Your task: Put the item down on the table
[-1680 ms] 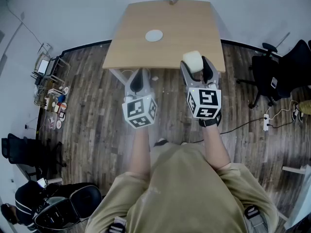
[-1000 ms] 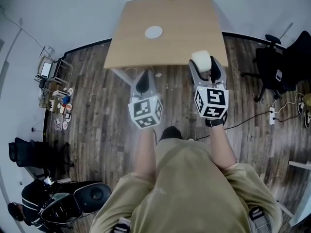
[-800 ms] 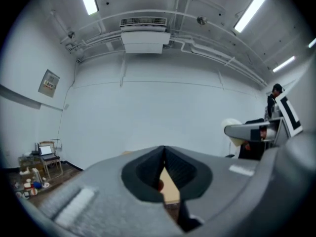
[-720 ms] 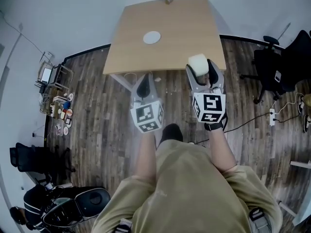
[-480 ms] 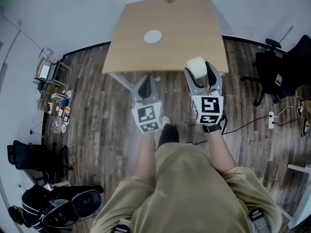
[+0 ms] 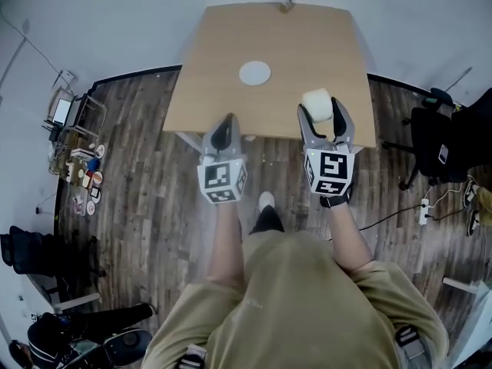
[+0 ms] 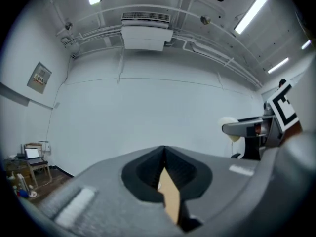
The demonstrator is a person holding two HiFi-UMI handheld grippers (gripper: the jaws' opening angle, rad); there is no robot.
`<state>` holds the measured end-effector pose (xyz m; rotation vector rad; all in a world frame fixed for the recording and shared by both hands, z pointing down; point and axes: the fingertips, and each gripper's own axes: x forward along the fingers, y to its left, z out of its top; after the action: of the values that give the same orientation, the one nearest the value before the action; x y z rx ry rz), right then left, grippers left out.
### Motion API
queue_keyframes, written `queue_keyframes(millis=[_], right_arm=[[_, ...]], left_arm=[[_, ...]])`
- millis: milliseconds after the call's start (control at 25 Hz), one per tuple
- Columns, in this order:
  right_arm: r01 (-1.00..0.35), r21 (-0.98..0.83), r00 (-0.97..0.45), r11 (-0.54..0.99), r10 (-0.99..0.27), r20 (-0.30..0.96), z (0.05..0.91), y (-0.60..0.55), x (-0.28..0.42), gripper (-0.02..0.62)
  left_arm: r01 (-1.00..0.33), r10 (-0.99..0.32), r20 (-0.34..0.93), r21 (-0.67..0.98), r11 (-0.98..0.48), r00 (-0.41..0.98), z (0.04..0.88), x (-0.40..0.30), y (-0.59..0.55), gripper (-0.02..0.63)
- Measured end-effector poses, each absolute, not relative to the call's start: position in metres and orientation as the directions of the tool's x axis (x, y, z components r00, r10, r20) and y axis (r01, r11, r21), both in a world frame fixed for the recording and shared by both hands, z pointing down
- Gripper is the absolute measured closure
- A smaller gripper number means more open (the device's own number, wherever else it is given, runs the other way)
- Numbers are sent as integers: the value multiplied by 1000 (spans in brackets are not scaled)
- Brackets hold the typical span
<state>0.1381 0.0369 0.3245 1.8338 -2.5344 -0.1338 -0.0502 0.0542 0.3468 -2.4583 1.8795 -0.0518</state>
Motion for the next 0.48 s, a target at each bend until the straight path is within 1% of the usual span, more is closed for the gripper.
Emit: queue_keyframes(millis=[120, 240, 360, 480], right_arm=[[-947, 65, -317, 313, -947, -49, 314, -9, 117, 279], [-954, 64, -297, 294, -954, -51, 312, -52, 98, 279], [-957, 66, -287, 284, -957, -39, 316, -85, 74, 279], [-958, 76, -277, 275, -961, -21, 325, -108, 57, 279]], left_arm=[[-960, -963, -1, -69, -270, 271, 338, -71, 8, 604], [-942, -947, 6, -97, -322, 323, 334, -77, -32, 604], [-928, -933, 11, -99, -360, 360, 337, -92, -65, 605], [-924, -929, -1, -104, -367, 370, 339, -106, -91, 606]])
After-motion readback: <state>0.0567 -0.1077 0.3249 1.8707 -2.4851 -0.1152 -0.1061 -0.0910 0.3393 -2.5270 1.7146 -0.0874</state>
